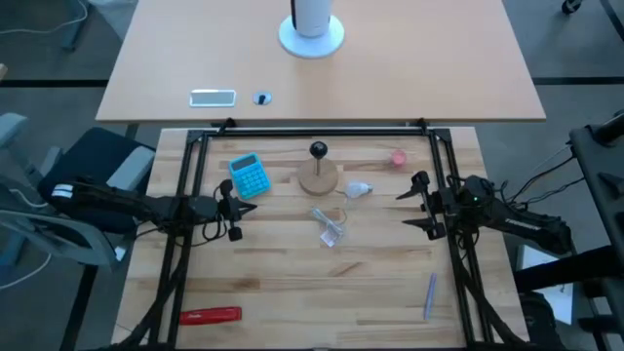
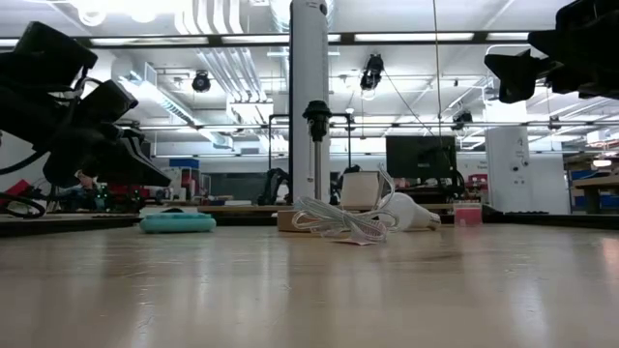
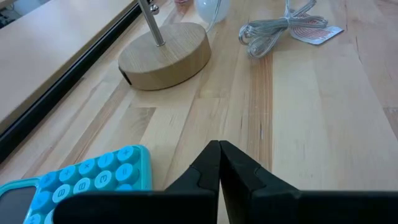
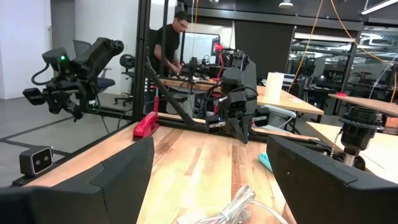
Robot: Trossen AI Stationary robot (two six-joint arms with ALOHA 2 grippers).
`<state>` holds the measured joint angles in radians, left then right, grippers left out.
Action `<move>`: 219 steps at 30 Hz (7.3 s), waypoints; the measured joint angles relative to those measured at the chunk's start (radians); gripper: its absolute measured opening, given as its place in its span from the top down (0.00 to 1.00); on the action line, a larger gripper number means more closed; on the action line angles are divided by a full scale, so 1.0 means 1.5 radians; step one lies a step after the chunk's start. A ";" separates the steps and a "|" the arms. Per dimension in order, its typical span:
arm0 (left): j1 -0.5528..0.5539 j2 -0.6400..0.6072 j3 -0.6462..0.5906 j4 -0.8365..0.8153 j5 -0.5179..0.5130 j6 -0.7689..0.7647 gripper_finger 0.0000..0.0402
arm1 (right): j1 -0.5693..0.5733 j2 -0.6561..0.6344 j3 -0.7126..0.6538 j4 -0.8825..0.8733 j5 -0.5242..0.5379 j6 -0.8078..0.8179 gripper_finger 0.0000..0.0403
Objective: Screw lightbulb
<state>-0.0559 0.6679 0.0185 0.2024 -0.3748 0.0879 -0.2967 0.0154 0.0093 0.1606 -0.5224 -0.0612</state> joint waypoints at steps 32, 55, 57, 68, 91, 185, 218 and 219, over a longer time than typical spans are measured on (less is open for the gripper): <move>-0.002 0.000 0.000 0.124 0.017 -0.150 1.00 | 0.000 0.029 0.000 0.023 0.205 0.175 0.26; -0.002 0.002 0.000 0.470 0.025 -0.157 1.00 | -0.014 0.418 0.272 0.026 0.348 -0.080 0.25; -0.002 0.004 0.000 0.467 0.023 -0.153 1.00 | -0.014 0.452 0.321 -0.042 0.348 -0.098 0.26; -0.001 0.021 0.000 0.469 -0.024 -0.094 1.00 | -0.013 0.602 0.468 -0.220 0.346 -0.095 0.27; 0.001 0.103 0.000 0.469 -0.077 -0.041 1.00 | -0.014 0.839 0.514 -0.232 0.350 -0.111 0.25; 0.001 0.273 0.201 0.569 -0.115 0.082 1.00 | -0.023 0.804 0.371 0.349 0.242 -0.090 0.71; 0.161 0.314 0.425 0.277 0.033 0.110 1.00 | -0.086 1.082 0.526 0.592 0.209 0.082 0.71; 0.161 0.327 0.437 0.277 0.034 0.111 1.00 | -0.086 1.082 0.526 0.591 0.210 0.083 0.71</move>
<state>0.1852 1.1584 0.6740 0.6183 -0.3244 0.2537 -0.4263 1.6382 0.7990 1.0472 -0.2073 0.0629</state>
